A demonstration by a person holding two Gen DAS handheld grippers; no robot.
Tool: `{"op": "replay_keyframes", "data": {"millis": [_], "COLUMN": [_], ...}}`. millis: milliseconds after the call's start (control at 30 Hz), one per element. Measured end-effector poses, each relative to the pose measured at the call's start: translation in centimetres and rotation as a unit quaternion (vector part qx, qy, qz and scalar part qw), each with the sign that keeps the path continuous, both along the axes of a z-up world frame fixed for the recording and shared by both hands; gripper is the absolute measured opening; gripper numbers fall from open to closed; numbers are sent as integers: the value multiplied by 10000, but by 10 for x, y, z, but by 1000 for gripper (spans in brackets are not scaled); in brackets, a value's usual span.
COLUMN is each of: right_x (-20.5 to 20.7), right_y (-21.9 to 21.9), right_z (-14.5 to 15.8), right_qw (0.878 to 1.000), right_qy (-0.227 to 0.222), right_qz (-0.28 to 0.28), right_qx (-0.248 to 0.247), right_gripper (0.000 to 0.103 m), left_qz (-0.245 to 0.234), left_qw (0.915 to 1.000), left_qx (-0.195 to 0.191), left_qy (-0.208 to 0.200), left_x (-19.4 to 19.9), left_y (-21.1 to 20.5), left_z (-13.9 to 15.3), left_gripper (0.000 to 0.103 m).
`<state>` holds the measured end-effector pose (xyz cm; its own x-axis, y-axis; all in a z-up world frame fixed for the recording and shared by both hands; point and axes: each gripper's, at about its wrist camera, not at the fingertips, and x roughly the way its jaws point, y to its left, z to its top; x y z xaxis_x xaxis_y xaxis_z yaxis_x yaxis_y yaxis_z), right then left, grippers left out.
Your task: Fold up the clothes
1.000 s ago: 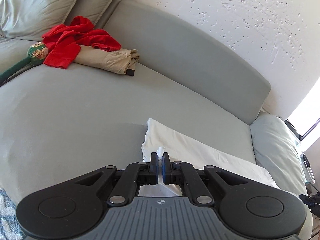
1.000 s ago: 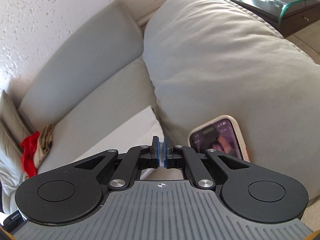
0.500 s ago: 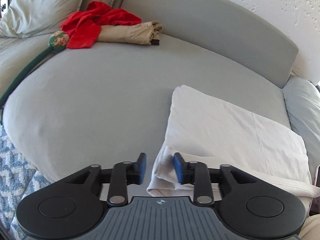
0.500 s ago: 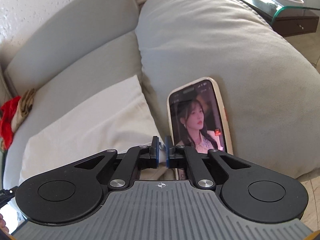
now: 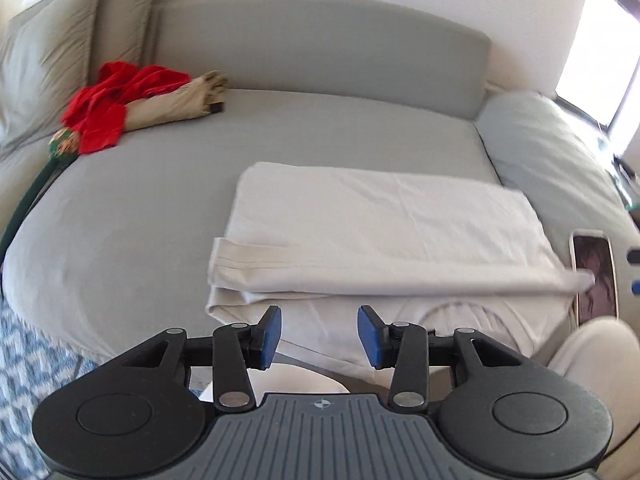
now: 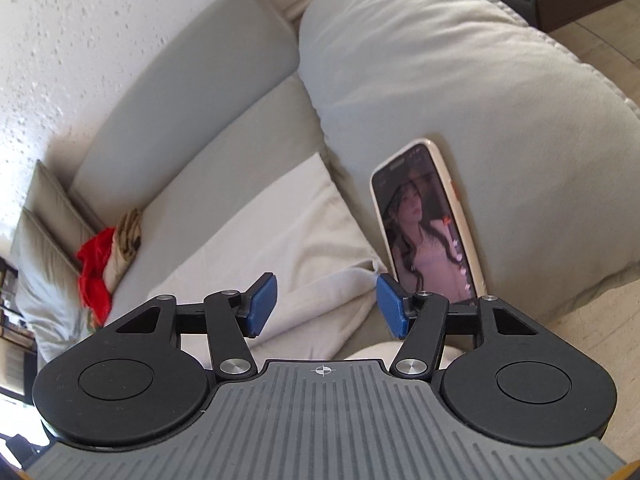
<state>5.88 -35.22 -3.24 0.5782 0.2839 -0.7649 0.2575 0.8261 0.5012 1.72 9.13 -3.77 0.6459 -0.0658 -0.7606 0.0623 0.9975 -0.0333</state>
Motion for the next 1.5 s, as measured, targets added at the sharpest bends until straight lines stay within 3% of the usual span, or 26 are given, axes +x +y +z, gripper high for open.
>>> {"op": "replay_keyframes", "data": {"millis": [100,133,167,233,367,433,500,533,600,633,700,800,867,933,967,1067,1167,1300,1367,1433,1500], "right_x": [10,12,14,21,50,72,91,99,109,109,96,58,27,4,-5,-11,1,25,27,17,4], "right_y": [30,41,52,74,106,117,125,128,132,133,134,135,127,119,115,111,123,148,158,169,176], "right_z": [-14,-16,-18,-23,-34,-37,-44,-48,-60,-64,-61,-48,-32,-17,-11,-5,-9,-29,-44,-57,-64], "right_qw": [9976,9958,9934,9870,9815,9807,9792,9778,9723,9695,9638,9545,9576,9632,9663,9725,9785,9813,9770,9665,9566], "right_qy": [208,162,97,26,156,206,315,397,684,790,997,1387,1328,1129,1017,791,414,-227,-254,-167,69], "right_qz": [582,809,1052,1477,1683,1619,1520,1491,1489,1511,1736,2288,2382,2278,2206,2005,1817,1553,1533,1752,1983], "right_qx": [-325,-385,-452,-626,-902,-1075,-1304,-1419,-1668,-1761,-1763,-1321,-934,-876,-857,-881,-883,-1112,-1463,-1869,-2136], "right_gripper": [66,60,41,26,26,29,29,33,45,49,52,57,57,59,60,60,54,52,53,55,56], "left_qz": [-367,-408,-467,-567,-629,-560,-535,-544,-572,-564,-718,-1003,-1070,-929,-836,-312,299,480,429,359,334], "left_qw": [9988,9988,9987,9983,9959,9952,9948,9942,9919,9900,9900,9832,9838,9892,9917,9979,9977,9984,9979,9985,9975], "left_qx": [303,260,197,154,458,675,831,916,1045,998,693,58,-70,-85,-132,-353,-596,-150,213,371,524], "left_qy": [100,100,80,-13,-465,-440,-255,-106,447,822,1000,1522,1436,1128,965,455,125,-245,-434,175,351], "left_x": [8,13,18,30,66,90,108,113,114,109,82,33,-2,-25,-34,-32,-4,32,38,39,21], "left_y": [-27,-31,-36,-44,-63,-68,-70,-70,-66,-62,-52,-35,-21,-8,-1,16,18,-11,-26,-33,-38], "left_z": [-11,-14,-17,-20,-22,-26,-34,-40,-51,-56,-48,-33,-22,-13,-8,-4,-8,-29,-43,-60,-58], "left_gripper": [44,44,44,44,43,42,42,42,33,22,21,18,25,27,34,39,37,37,40,39,38]}}
